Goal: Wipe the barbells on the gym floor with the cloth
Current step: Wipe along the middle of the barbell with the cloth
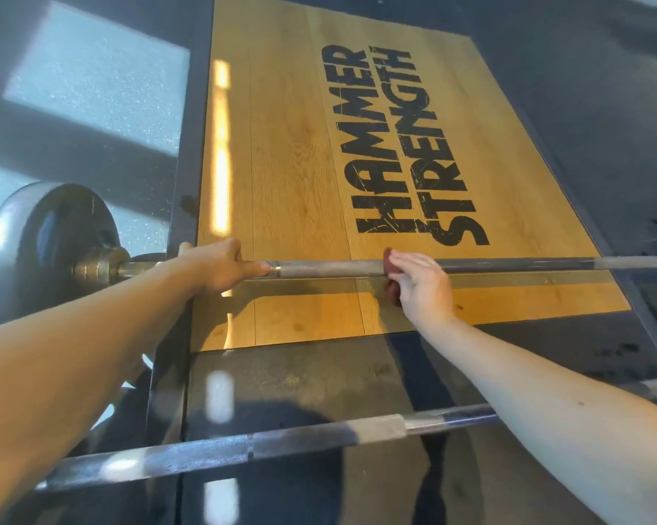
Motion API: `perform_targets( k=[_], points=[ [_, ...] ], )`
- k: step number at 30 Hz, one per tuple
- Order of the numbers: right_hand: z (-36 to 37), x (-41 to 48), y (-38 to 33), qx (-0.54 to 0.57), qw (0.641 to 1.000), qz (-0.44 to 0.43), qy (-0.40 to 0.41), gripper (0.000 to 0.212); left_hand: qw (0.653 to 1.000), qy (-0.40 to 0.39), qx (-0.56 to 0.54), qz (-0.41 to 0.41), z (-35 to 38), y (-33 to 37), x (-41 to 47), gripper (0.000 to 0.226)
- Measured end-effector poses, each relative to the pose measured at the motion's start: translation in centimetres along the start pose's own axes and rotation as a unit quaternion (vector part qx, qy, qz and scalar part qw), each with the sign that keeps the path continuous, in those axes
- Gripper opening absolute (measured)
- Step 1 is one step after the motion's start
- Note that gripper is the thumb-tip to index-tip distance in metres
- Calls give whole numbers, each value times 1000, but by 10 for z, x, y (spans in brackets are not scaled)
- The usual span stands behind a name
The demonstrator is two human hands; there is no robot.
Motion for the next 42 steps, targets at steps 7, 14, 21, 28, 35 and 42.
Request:
perform_targets(
  k=[7,14,21,28,35,42],
  points=[
    [87,-19,-122,77,991,-97,-53,22,1000,11,5,-3,2,-1,0,73],
    [18,6,-28,38,992,-87,-89,35,987,132,44,84,4,9,-23,62],
    [1,13,3,64,995,14,-79,40,986,139,6,92,-1,3,-19,43],
    [38,-7,-41,67,995,69,-5,35,982,-2,-168,82,-9,-1,-2,39],
    [85,-19,-122,85,982,-106,-134,42,993,46,-83,75,-7,5,-14,42],
    [-9,1,-6,2,996,45,-82,34,984,123,68,110,-21,5,-31,61]
  ],
)
Point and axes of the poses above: each hand's wrist, its own x-axis towards the middle knuckle, its own z-axis out of the palm, y = z × x, the point moved 5 cm from there along x, towards the middle knuckle, and after that the axes turned 9 degrees about z, right-handed, at the moved point
